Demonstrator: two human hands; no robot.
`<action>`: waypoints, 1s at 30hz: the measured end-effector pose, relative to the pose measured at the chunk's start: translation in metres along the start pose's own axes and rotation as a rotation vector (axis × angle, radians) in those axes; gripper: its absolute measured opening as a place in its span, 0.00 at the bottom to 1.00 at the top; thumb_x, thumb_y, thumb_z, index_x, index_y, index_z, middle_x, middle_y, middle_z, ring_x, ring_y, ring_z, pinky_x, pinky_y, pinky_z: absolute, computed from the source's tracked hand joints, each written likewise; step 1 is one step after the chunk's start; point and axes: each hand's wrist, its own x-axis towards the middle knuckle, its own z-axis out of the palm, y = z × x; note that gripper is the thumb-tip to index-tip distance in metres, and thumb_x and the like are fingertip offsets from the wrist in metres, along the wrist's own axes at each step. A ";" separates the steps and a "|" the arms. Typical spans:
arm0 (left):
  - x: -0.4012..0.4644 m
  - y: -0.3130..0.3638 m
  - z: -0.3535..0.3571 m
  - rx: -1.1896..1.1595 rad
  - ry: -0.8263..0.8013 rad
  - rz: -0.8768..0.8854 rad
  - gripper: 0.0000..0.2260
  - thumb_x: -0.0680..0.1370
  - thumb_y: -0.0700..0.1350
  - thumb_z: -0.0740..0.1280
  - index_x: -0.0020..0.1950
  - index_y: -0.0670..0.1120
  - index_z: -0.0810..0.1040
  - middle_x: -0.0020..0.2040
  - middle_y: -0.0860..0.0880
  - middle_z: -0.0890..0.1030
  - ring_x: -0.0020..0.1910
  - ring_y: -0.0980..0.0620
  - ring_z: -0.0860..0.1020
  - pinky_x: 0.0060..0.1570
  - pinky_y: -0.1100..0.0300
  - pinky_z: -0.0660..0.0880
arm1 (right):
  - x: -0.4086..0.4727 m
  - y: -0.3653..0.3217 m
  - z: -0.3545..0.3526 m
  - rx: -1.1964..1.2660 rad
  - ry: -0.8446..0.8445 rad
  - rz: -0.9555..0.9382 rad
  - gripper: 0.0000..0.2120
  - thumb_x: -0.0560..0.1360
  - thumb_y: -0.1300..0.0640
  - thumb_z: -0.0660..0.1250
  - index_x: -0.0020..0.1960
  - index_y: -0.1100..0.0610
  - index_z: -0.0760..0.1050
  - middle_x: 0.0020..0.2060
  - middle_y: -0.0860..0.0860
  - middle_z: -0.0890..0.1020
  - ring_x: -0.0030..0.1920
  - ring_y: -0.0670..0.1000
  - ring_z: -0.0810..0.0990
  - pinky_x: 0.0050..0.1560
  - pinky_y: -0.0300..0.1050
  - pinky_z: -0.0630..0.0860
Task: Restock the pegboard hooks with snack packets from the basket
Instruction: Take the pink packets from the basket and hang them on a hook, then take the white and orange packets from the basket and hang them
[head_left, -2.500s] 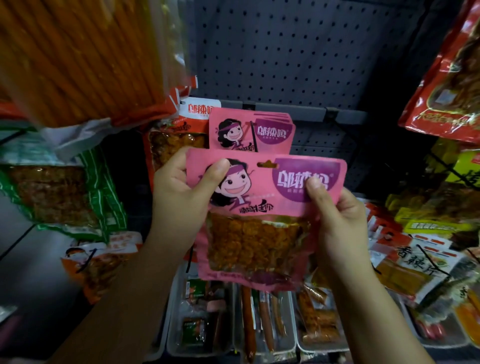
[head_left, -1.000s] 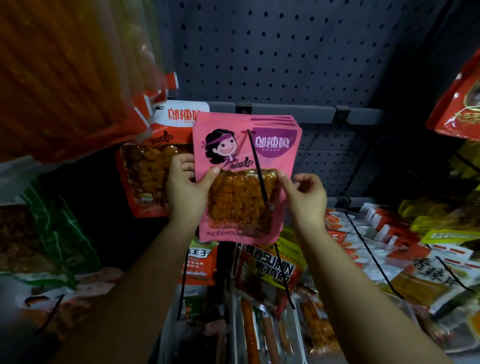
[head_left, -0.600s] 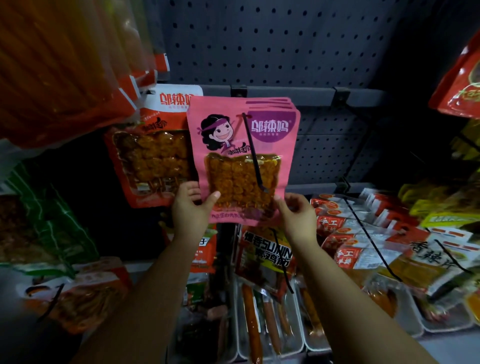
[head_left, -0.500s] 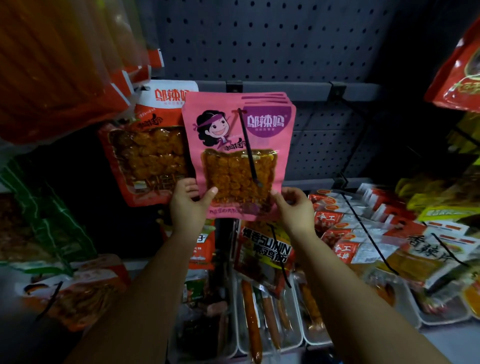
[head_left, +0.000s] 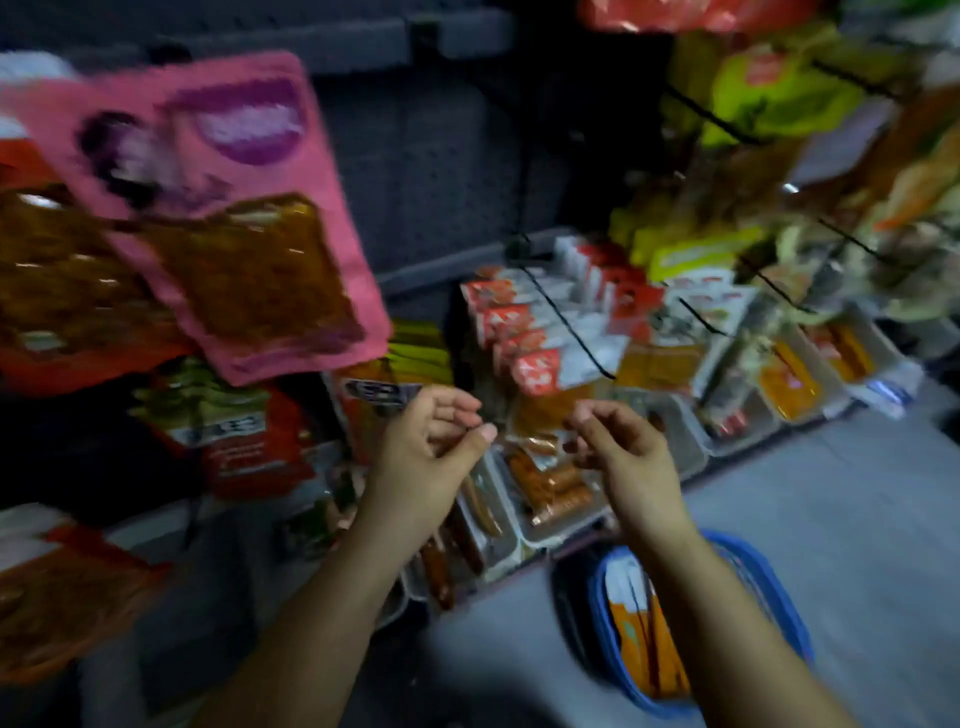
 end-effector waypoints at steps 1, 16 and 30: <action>-0.004 -0.003 0.025 0.008 -0.087 -0.015 0.13 0.72 0.34 0.71 0.43 0.52 0.74 0.37 0.54 0.77 0.32 0.67 0.74 0.36 0.74 0.70 | -0.008 0.010 -0.029 0.004 0.055 0.034 0.08 0.77 0.59 0.66 0.41 0.51 0.79 0.30 0.43 0.81 0.32 0.42 0.77 0.37 0.38 0.75; -0.080 -0.277 0.376 0.296 -0.514 -0.655 0.09 0.75 0.26 0.61 0.49 0.37 0.76 0.37 0.46 0.75 0.26 0.68 0.74 0.29 0.76 0.68 | -0.053 0.291 -0.379 -0.279 0.200 0.795 0.07 0.78 0.59 0.64 0.41 0.56 0.75 0.33 0.54 0.77 0.32 0.51 0.73 0.34 0.41 0.68; -0.067 -0.570 0.535 0.319 -0.348 -0.836 0.24 0.76 0.43 0.68 0.70 0.45 0.65 0.66 0.47 0.73 0.60 0.50 0.73 0.58 0.55 0.70 | 0.104 0.640 -0.457 -0.612 -0.028 0.845 0.18 0.74 0.53 0.69 0.59 0.63 0.75 0.44 0.55 0.78 0.43 0.53 0.77 0.41 0.42 0.74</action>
